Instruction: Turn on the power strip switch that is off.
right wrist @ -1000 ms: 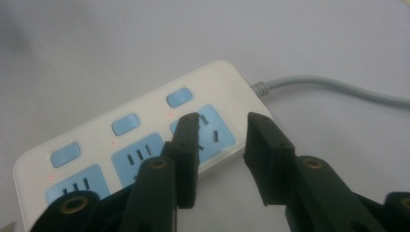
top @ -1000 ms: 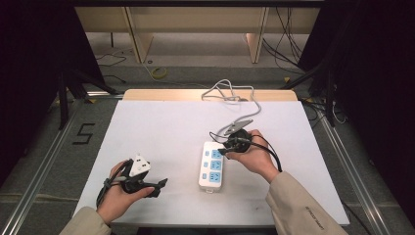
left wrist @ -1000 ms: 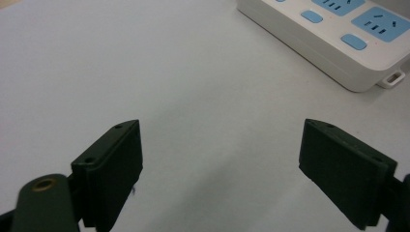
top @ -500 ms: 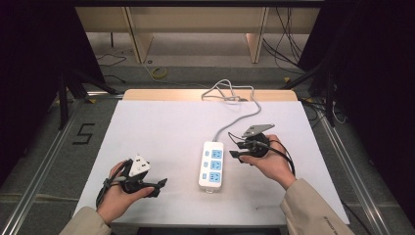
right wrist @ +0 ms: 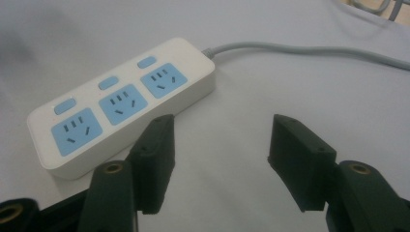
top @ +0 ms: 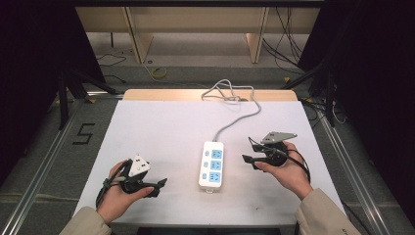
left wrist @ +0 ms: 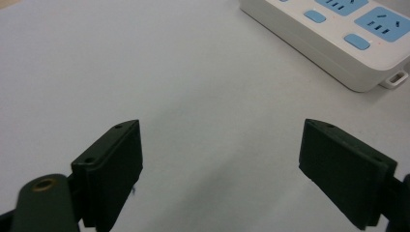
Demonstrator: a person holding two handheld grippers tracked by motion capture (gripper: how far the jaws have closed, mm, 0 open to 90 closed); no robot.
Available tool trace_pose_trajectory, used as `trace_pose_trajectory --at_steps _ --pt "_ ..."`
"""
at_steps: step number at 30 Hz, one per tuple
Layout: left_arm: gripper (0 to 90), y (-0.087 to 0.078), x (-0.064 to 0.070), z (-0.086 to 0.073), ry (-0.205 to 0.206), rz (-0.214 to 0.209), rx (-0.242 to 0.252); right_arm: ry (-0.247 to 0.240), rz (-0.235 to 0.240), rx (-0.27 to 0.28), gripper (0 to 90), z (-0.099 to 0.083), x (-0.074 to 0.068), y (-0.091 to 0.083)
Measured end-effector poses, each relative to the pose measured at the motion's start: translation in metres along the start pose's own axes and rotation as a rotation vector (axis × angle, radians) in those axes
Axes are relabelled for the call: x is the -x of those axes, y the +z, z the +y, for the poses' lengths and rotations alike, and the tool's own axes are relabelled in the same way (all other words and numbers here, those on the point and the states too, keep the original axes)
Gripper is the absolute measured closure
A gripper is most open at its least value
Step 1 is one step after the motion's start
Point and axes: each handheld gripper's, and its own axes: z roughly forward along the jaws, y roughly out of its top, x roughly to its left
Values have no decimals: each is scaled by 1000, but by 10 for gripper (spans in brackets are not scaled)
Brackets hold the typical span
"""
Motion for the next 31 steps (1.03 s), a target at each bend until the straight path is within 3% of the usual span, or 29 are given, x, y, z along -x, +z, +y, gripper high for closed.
trace_pose_trajectory --at_steps 18,31 --pt "152 -1 -1 0 -1 6 7 22 -9 43 332 -37 3 -23" --pt "151 0 -3 1 -4 6 0 34 -10 52 324 -44 3 -26"
